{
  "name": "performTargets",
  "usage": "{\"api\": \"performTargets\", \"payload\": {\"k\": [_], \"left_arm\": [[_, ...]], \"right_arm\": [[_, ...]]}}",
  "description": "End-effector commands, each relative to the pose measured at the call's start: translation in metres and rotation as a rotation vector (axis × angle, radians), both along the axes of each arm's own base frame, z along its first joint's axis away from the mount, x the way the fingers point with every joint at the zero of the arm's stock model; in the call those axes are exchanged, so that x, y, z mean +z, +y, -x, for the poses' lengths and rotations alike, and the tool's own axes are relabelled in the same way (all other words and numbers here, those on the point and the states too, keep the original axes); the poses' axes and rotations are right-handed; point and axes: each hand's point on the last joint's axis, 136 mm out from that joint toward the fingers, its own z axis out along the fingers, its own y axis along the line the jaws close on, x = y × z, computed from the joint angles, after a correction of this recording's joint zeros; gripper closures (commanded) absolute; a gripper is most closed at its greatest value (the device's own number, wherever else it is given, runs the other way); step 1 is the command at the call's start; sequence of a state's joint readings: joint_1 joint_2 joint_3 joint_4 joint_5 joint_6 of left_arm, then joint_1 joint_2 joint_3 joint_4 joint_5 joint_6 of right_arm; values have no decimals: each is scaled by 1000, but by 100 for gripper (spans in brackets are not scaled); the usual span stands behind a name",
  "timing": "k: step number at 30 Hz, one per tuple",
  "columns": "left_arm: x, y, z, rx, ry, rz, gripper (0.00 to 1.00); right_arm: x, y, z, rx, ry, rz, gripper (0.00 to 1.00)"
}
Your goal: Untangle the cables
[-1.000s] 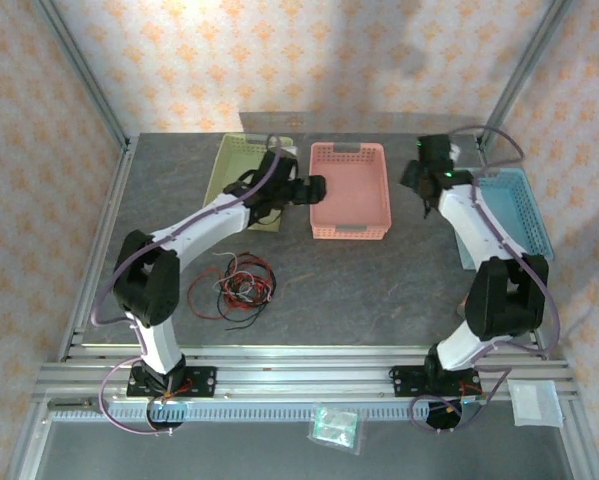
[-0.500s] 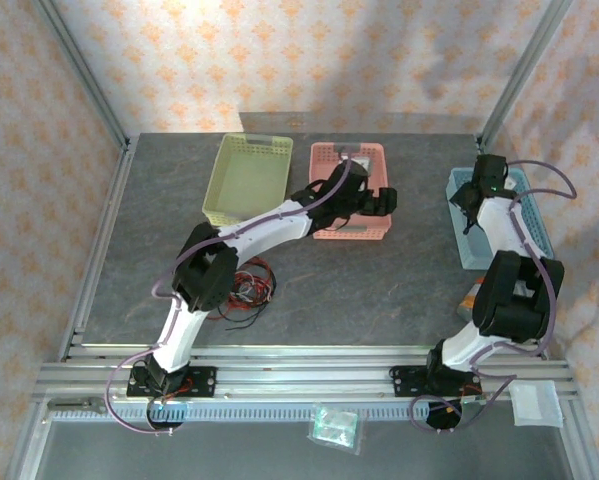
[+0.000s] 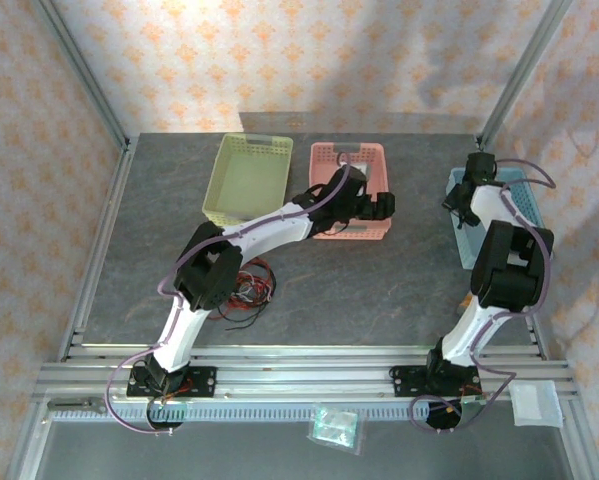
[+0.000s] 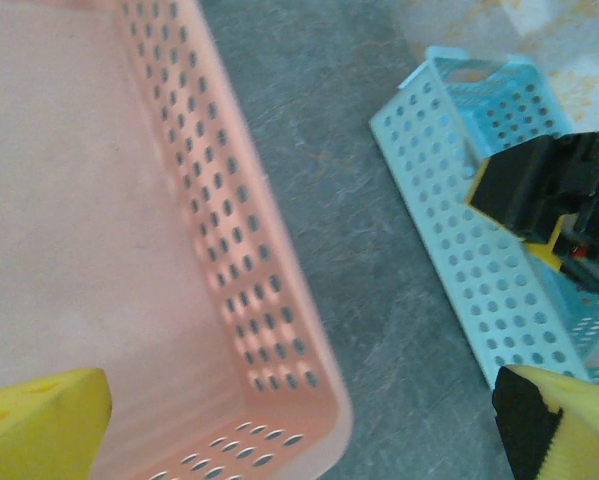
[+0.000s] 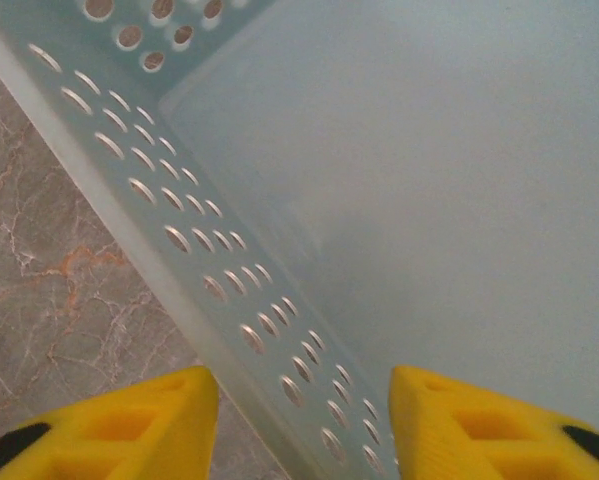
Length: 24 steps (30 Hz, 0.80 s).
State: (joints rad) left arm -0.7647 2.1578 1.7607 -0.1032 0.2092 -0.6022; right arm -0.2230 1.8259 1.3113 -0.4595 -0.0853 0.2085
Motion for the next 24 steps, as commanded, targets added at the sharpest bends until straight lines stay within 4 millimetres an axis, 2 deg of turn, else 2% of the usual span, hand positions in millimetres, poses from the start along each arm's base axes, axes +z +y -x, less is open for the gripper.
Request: {"api": "performTargets", "payload": {"k": [1,5,8,13,18,19,20,22,24], "left_arm": [[26,11,-1,19,-33,46,1],[19,21,1,26,-14,34,1],[17,31,2,36,-9,19,1],[20,59,-2,87,-13,10,1],[24,98,-8,158,-16,-7,1],[37,106,-8,172,-34,3,1],[40,113,-8,185,-39,-2,1],[42,127,-9,208,-42,-17,1],[43,141,-10,234,-38,-32,1]], "right_arm": [[6,8,-22,66,-29,51,60],[3,19,-49,126,-36,104,74],[3,32,-70,172,-42,123,80],[3,72,-98,265,-59,99,85],[10,123,-105,351,-74,86,86],[12,130,-104,363,-80,81,86],[16,138,-103,376,-88,70,86],[21,149,-99,400,-107,39,85],[31,152,-96,402,-127,34,76]]}}
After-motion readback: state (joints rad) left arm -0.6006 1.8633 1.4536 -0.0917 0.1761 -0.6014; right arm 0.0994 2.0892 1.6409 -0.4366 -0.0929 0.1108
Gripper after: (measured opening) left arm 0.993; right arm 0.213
